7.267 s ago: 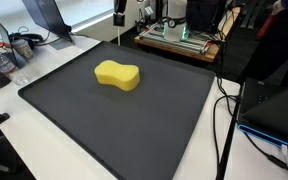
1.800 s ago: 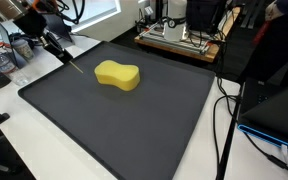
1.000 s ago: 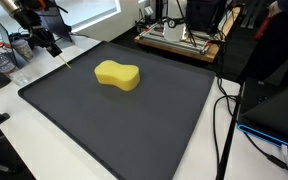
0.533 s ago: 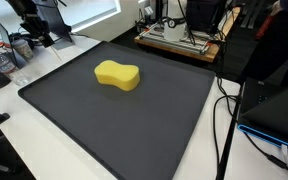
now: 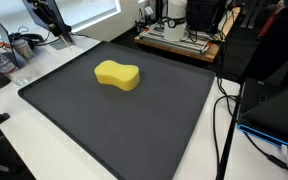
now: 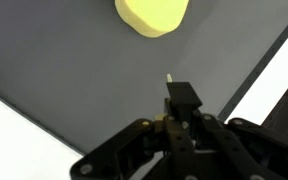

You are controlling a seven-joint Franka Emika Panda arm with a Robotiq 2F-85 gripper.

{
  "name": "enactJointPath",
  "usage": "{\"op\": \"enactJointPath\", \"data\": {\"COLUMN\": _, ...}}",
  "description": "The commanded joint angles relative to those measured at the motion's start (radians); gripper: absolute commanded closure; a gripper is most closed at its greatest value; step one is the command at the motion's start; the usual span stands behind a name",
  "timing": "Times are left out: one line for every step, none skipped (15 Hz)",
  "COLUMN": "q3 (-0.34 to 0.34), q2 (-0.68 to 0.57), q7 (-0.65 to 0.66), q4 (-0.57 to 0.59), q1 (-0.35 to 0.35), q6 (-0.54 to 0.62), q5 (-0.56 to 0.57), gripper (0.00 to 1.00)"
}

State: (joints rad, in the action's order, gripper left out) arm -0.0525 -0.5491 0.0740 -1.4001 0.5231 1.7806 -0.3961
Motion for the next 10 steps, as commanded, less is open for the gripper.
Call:
{"op": "enactJointPath", "data": {"q3": 0.003, "q2": 0.169, "q7": -0.112, "q4": -0.245, "q1": 0.002, "q6": 0.064, "q5": -0.022, "gripper": 0.97}}
{"op": "enactJointPath", "data": {"q3": -0.043, "q2": 0.198, "q7": -0.141, "q4": -0.285, "q1": -0.035, "q6": 0.067, "q5": -0.045, "gripper": 0.97}}
{"op": "enactJointPath", "data": {"q3": -0.051, "q2": 0.23, "q7": -0.154, "q4": -0.333, "q1": -0.044, "q6": 0.077, "q5": -0.048, "gripper": 0.97}}
{"op": "enactJointPath", "data": {"q3": -0.059, "q2": 0.266, "q7": -0.176, "q4": -0.384, "q1": -0.055, "q6": 0.086, "q5": -0.056, "gripper": 0.97}}
{"op": "enactJointPath", "data": {"q3": -0.068, "q2": 0.298, "q7": -0.187, "q4": -0.431, "q1": -0.068, "q6": 0.1, "q5": -0.061, "gripper": 0.97}}
{"op": "enactJointPath", "data": {"q3": -0.075, "q2": 0.332, "q7": -0.197, "q4": -0.481, "q1": -0.08, "q6": 0.112, "q5": -0.074, "gripper": 0.97}}
{"op": "enactJointPath", "data": {"q3": -0.084, "q2": 0.367, "q7": -0.203, "q4": -0.531, "q1": -0.091, "q6": 0.121, "q5": -0.087, "gripper": 0.97}}
{"op": "enactJointPath", "data": {"q3": -0.09, "q2": 0.401, "q7": -0.206, "q4": -0.582, "q1": -0.105, "q6": 0.133, "q5": -0.102, "gripper": 0.97}}
{"op": "enactJointPath", "data": {"q3": -0.097, "q2": 0.438, "q7": -0.214, "q4": -0.633, "q1": -0.119, "q6": 0.146, "q5": -0.114, "gripper": 0.97}}
{"op": "enactJointPath", "data": {"q3": -0.101, "q2": 0.474, "q7": -0.228, "q4": -0.686, "q1": -0.136, "q6": 0.153, "q5": -0.111, "gripper": 0.97}}
